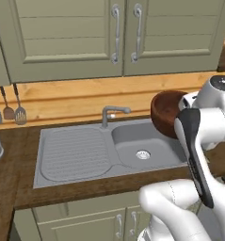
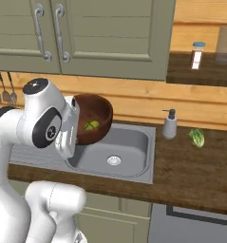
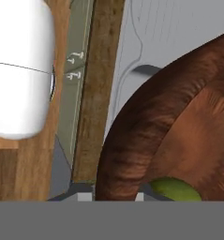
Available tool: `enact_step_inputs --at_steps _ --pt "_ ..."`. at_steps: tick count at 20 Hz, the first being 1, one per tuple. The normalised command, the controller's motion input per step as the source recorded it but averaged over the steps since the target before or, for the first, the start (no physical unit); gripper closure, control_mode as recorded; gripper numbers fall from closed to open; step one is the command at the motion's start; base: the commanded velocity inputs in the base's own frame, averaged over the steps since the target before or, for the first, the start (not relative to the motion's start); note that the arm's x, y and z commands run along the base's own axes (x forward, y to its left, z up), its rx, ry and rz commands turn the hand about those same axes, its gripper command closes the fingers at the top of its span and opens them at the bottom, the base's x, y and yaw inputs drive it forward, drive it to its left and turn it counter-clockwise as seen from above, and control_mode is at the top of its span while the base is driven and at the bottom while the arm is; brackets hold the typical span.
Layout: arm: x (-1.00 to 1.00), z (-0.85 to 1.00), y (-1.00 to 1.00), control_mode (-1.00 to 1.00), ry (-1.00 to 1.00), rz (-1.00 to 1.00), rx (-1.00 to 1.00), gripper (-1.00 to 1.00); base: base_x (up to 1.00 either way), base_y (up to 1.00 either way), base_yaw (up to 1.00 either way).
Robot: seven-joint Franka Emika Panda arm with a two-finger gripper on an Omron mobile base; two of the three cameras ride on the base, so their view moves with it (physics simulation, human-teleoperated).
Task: Pick the lime from the sink and place it in the bowl. Then pick the bowl and place it in the microwave. Then close the microwave door and press the start button.
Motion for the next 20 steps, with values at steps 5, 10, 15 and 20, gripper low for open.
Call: enact_step_inputs --at_steps 5,10,15,20 --pt "0.0 0.0 0.0 1.0 0.0 0.0 0.0 1.0 -0.47 -0.59 -0.22" --pt "0.0 0.0 0.0 1.0 0.0 0.0 0.0 1.0 -0.02 -0.07 -0.94" --pt "0.0 0.0 0.0 1.0 0.0 0.0 0.0 1.0 0.0 0.0 -1.0" --pt "0.0 0.0 0.0 1.0 0.0 0.0 0.0 1.0 0.0 -0.01 -1.0"
